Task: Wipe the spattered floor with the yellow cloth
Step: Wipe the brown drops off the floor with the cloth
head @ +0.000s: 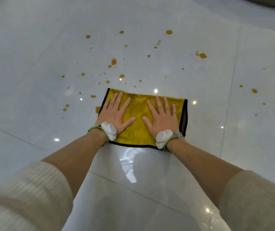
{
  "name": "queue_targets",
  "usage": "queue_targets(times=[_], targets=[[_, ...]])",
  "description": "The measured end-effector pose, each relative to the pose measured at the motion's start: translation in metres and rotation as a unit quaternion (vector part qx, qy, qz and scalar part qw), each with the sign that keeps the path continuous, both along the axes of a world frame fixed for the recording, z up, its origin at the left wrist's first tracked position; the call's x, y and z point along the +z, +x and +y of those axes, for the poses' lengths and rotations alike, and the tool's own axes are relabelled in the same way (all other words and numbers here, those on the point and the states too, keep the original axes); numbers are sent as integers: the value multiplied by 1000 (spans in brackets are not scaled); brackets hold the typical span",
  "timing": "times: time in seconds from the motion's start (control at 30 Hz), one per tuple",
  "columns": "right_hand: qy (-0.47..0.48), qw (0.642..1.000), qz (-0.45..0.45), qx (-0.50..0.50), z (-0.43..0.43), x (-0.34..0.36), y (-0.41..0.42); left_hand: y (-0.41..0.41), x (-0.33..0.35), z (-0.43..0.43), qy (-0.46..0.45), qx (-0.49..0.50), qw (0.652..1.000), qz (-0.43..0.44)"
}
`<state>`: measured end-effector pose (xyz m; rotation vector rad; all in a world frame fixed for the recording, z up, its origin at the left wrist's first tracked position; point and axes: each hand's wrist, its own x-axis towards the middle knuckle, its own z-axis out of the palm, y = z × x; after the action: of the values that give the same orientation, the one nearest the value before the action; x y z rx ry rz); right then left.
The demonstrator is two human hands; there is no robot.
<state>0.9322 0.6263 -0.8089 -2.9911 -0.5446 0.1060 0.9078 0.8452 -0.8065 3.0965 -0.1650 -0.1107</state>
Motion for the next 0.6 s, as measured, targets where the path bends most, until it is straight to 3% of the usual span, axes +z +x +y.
queue_targets(times=[0.2, 0.43, 0.6], targets=[[-33, 999, 14, -6, -13, -4, -14, -21, -4, -13, -5, 8, 1000, 28], [6, 994, 35, 102, 50, 7, -114, -135, -2, 50, -5, 59, 998, 23], [3, 990, 6, 142, 85, 0, -110, -147, -4, 82, -8, 47, 999, 16]])
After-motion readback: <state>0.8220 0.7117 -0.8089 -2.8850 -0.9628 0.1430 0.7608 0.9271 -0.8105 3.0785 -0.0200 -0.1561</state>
